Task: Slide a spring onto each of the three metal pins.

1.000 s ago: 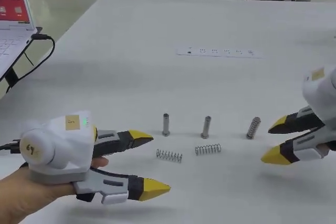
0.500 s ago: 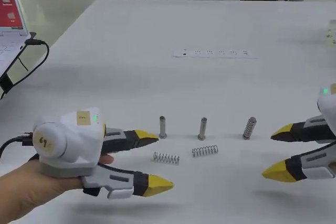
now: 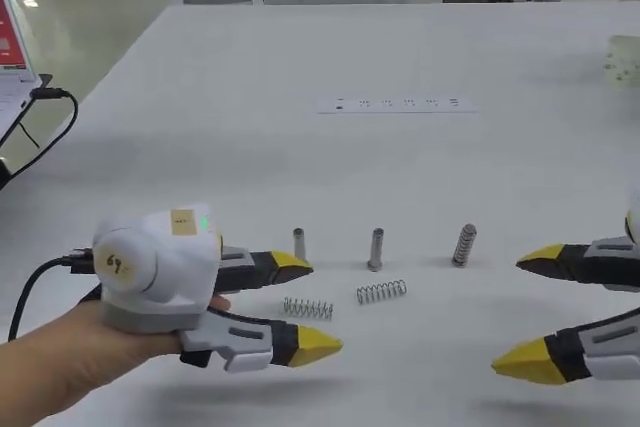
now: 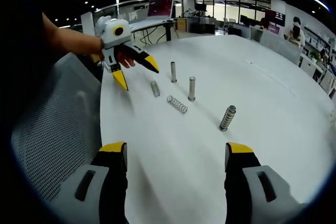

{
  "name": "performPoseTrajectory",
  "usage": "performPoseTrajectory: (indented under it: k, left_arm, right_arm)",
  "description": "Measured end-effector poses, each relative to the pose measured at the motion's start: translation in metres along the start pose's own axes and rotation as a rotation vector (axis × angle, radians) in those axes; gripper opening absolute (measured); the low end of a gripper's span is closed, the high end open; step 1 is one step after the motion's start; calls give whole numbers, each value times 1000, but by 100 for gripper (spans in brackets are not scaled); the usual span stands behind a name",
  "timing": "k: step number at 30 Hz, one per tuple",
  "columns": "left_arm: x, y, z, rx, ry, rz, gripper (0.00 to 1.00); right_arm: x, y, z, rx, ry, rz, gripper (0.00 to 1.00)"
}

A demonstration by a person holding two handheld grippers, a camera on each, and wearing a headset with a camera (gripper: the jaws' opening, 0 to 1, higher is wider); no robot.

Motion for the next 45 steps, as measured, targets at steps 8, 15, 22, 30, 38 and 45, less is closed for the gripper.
performPoseTrajectory:
  k: [8,15,22,30,38,45]
  left_arm:
    - [-10,-2,-4,3,-5,-23,43]
    - [-23,-4,-6,-1,-7,-46,40]
    - [-35,-3,-12,-4,-12,-77,37]
    - [-49,-1,-20,-12,-37,-125,27]
    - [-58,4,-24,-29,-45,-179,22]
    - [-66,9,-24,-44,-43,-216,18]
  right_arm:
    - [-1,2,-14,-41,-16,67,90]
    - [2,0,-16,-60,0,130,98]
    - [5,0,-15,-75,22,157,99]
    - [7,2,-15,-97,29,164,99]
    - [8,6,-15,-112,37,165,99]
    - [9,9,-15,-121,39,165,99]
Point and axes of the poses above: the centre of the closed fingertips' face, and the gripper's own axes: x roughly backward along the fingers, z roughly to its right, y roughly out of its underside, the point moved 3 cm from there along x, roughly backward along the fingers, and after that the axes turned 1 degree about x, right-handed, at the moved point
